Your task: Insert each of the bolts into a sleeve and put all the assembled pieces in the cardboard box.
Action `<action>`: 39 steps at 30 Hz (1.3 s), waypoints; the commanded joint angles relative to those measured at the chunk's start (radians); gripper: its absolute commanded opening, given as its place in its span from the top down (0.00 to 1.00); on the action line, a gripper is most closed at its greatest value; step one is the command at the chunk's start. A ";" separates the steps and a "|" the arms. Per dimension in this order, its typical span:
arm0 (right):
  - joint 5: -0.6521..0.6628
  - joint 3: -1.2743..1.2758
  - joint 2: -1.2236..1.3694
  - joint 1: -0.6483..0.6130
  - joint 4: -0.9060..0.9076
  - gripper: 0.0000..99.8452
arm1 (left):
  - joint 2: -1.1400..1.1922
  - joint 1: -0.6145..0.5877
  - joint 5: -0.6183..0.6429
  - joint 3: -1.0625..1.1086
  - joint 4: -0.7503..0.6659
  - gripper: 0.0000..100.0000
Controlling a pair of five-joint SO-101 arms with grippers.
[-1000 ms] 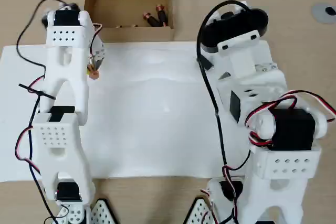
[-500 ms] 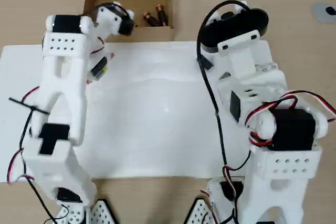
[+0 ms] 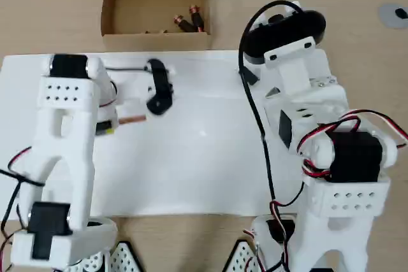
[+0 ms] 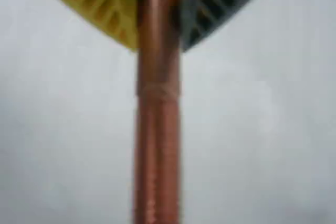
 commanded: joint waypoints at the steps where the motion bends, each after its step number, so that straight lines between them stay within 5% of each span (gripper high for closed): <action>1: 0.003 -0.001 -0.019 0.018 -0.021 0.85 | -0.053 0.009 -0.087 0.046 0.005 0.99; 9: 0.000 -0.001 -0.019 0.018 -0.021 0.85 | -0.050 0.014 -0.233 0.199 -0.054 0.99; 20: 0.000 0.002 -0.018 0.016 -0.021 0.85 | -0.050 0.009 -0.233 0.479 -0.382 0.99; 33: 0.000 0.002 -0.019 0.016 -0.018 0.85 | -0.050 0.011 -0.229 0.674 -0.572 0.99; 39: 0.000 0.004 -0.019 0.016 -0.015 0.85 | -0.051 0.012 -0.107 0.649 -0.612 0.98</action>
